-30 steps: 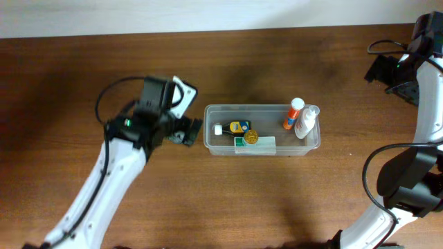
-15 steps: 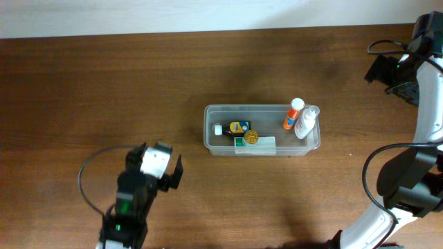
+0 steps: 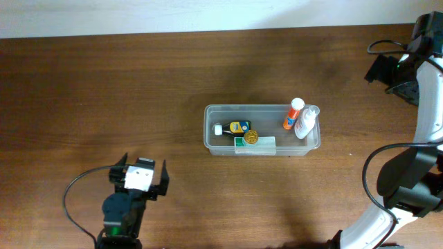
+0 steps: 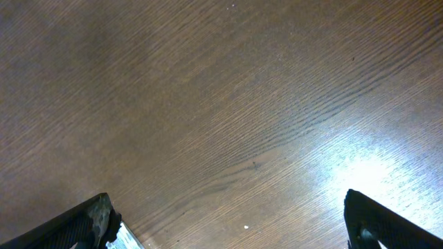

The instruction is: Pack container

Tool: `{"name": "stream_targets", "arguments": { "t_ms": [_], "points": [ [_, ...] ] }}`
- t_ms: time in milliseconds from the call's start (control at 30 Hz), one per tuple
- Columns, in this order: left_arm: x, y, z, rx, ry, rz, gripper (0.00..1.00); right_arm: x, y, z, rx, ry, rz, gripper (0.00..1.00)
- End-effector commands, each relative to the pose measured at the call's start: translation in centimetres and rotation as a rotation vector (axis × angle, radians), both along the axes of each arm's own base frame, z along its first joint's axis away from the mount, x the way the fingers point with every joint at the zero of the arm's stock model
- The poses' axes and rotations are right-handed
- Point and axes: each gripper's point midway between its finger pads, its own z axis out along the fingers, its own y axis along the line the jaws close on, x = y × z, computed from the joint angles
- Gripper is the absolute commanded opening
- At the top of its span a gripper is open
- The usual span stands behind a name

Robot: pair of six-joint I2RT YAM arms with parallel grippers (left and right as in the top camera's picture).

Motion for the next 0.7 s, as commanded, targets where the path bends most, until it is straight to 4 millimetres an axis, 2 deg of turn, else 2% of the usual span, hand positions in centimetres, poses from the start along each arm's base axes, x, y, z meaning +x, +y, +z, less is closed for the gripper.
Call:
{"name": "stream_targets", "arguments": {
  "t_ms": [0, 67, 200, 667],
  "points": [
    [-0.1, 1.6, 0.8, -0.005, -0.026, 0.039, 1.00, -0.2, -0.3, -0.4, 0.000, 0.011, -0.013, 0.98],
    [-0.4, 1.8, 0.6, -0.012, -0.017, 0.039, 0.99, -0.2, -0.3, -0.4, 0.000, 0.011, -0.013, 0.98],
    [-1.6, 1.8, -1.1, -0.015, 0.057, 0.041, 0.99, -0.2, -0.3, -0.4, 0.000, 0.011, -0.013, 0.98],
    [-1.9, 0.5, 4.2, -0.025, -0.176, -0.014, 0.99, -0.2, -0.3, -0.4, 0.000, 0.011, -0.013, 0.98]
  ]
}}
